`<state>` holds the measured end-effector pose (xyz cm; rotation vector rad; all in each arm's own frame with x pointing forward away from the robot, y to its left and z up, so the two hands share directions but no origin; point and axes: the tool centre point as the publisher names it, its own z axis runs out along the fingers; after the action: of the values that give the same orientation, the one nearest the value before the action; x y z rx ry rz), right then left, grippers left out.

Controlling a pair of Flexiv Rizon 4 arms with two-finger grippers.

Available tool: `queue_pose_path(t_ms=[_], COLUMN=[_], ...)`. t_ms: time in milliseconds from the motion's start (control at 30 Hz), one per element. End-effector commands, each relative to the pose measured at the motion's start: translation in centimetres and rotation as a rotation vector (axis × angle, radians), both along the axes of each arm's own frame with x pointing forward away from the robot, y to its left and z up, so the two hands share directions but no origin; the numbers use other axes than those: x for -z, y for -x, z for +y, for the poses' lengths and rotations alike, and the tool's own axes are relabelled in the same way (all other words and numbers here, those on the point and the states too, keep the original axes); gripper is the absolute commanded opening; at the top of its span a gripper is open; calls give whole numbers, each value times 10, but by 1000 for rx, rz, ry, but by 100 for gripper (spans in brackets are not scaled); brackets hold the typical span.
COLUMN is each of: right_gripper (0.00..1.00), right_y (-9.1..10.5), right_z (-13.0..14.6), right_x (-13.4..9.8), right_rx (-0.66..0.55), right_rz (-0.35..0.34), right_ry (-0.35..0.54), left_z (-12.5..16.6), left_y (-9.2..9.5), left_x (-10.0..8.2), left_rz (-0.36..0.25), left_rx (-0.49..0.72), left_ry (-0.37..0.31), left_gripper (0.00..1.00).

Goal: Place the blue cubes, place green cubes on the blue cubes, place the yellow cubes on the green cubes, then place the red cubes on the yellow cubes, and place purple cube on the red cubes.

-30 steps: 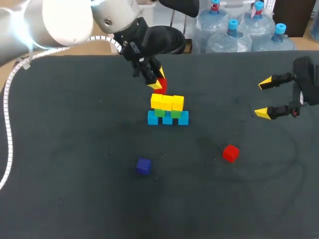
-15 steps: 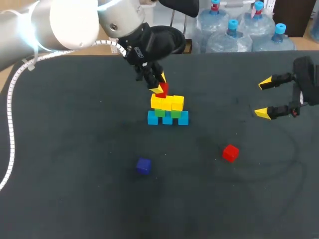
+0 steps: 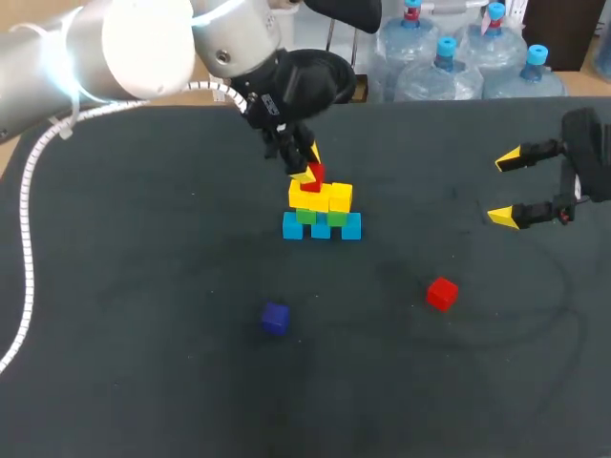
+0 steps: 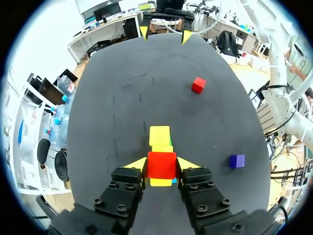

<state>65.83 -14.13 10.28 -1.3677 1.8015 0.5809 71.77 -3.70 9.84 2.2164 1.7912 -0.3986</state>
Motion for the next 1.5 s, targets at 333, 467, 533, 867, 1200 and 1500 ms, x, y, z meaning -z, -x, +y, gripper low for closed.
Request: queue_pose_path(t_ms=[333, 467, 533, 867, 1200, 1500], right_gripper=[100, 100, 100, 100, 100, 100], right_y=[0, 0, 0, 0, 0, 0], right_z=[0, 0, 0, 0, 0, 0], right_x=[1, 1, 1, 1, 1, 1], right_rx=[0, 0, 0, 0, 0, 0], right_rz=[-2, -2, -2, -2, -2, -2], right_ry=[-2, -2, -2, -2, -2, -2], left_z=[0, 0, 0, 0, 0, 0], left_y=[-1, -1, -1, -1, -1, -1], left_x=[4, 4, 4, 4, 5, 6], left_rz=[9, 9, 9, 8, 10, 10], left_rx=[-2, -3, -3, -1, -1, 0], left_ry=[-9, -10, -10, -15, -15, -16], left_gripper=[0, 1, 3, 27, 28, 28])
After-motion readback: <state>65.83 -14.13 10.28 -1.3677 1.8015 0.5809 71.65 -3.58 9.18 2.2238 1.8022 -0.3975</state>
